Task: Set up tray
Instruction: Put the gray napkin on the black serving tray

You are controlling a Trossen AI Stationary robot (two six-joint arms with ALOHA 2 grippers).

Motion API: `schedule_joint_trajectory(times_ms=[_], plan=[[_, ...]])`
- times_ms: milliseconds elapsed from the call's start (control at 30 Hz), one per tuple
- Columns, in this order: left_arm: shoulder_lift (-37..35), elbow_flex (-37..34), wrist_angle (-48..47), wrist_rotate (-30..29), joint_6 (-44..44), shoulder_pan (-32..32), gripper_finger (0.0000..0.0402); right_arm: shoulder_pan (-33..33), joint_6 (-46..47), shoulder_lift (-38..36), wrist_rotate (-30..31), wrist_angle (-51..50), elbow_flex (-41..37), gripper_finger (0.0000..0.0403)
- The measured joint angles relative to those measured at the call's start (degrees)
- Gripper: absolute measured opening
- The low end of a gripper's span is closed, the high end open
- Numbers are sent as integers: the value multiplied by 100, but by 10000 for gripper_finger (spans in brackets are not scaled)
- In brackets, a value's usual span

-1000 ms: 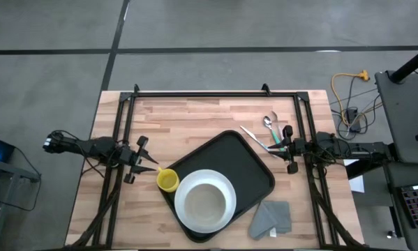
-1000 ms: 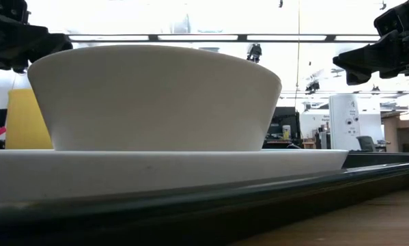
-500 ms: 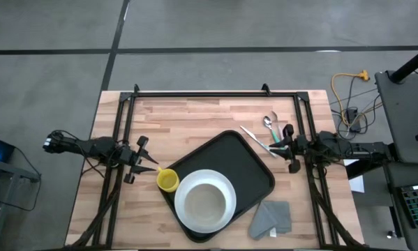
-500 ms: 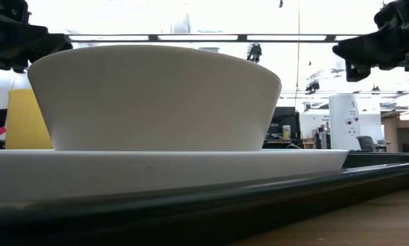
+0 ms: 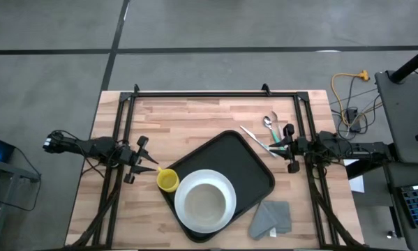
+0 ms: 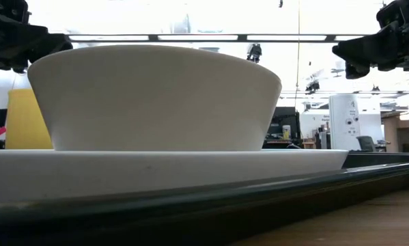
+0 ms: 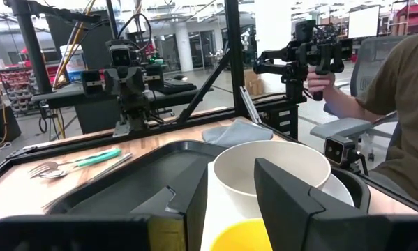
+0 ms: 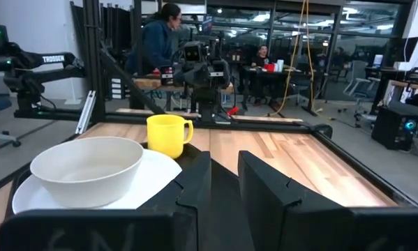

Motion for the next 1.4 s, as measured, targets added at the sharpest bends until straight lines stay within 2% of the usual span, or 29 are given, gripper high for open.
schedule_joint_trajectory(times_ms=[200, 500, 767, 1133, 1267, 1400], plan=[[0, 0, -2, 0, -2, -1, 104, 2, 39, -1, -2, 2, 0, 68], [0, 0, -2, 2, -2, -1, 104, 2, 1263, -1, 0, 15, 0, 68], [0, 0, -2, 2, -2, -1, 104, 2, 1308, -1, -70, 198, 0, 68], [2, 0, -4, 2, -2, 0, 104, 4, 1152, -4, -1508, 1347, 0, 68], [2, 0, -2, 1, -2, 1, 104, 4, 1147, 8, -1667, 1364, 84, 68], [2, 0, -3, 2, -2, 0, 104, 4, 1117, 58, -2187, 1242, 304, 68]])
